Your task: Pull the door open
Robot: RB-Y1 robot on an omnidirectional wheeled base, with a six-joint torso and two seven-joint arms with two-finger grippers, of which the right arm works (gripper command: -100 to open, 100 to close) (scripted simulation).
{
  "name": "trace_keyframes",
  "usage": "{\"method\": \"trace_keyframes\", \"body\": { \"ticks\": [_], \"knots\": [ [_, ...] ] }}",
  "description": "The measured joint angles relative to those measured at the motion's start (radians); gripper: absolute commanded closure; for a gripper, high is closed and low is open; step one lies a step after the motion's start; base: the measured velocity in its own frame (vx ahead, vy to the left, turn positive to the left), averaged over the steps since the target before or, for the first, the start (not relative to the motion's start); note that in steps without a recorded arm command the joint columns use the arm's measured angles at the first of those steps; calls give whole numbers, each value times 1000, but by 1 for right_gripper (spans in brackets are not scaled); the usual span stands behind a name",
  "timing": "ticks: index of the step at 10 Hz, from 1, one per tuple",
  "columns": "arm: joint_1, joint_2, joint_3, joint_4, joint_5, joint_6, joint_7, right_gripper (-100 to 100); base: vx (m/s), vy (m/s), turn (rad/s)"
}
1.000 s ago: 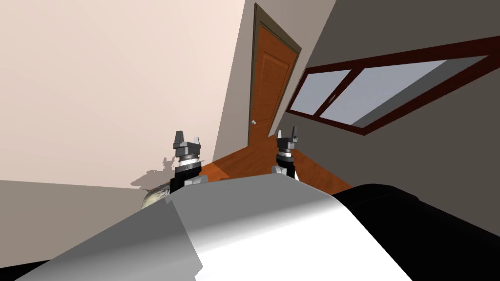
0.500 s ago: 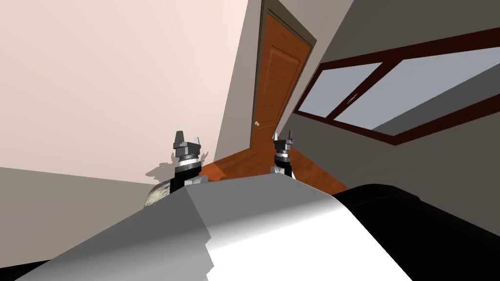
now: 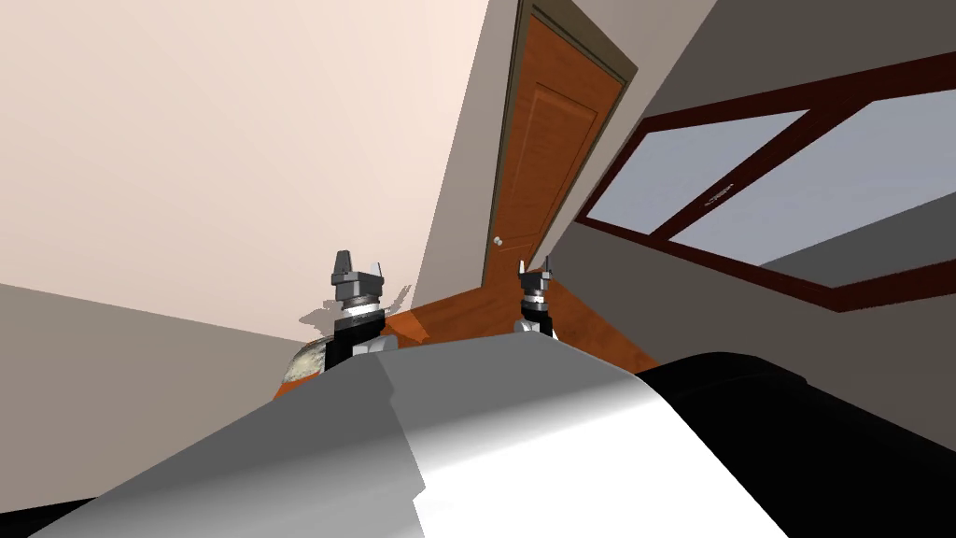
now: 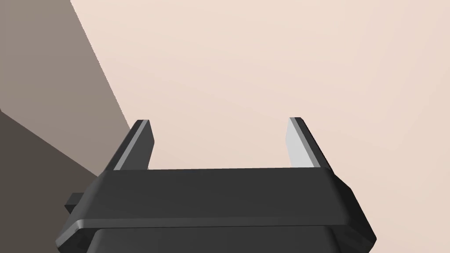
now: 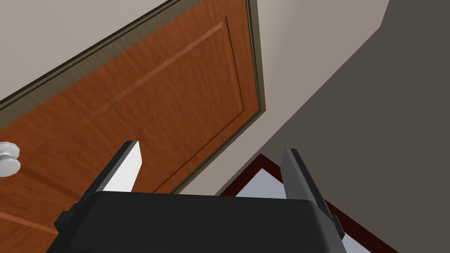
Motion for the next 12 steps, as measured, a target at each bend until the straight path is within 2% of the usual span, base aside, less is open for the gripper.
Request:
{"method": "trace_keyframes", "body": {
  "ticks": [4,8,10,12],
  "knots": [
    [-6,-18,22,62,-52,-20,-58,-100,79,-78,145],
    [-25,-43,37,149,-111,-47,-124,-100,76,-103,156],
    [-34,-59,49,204,-153,-64,-172,-100,92,-116,202],
    [-37,-67,62,238,-183,-73,-204,-100,73,-89,145]
  ]
}}
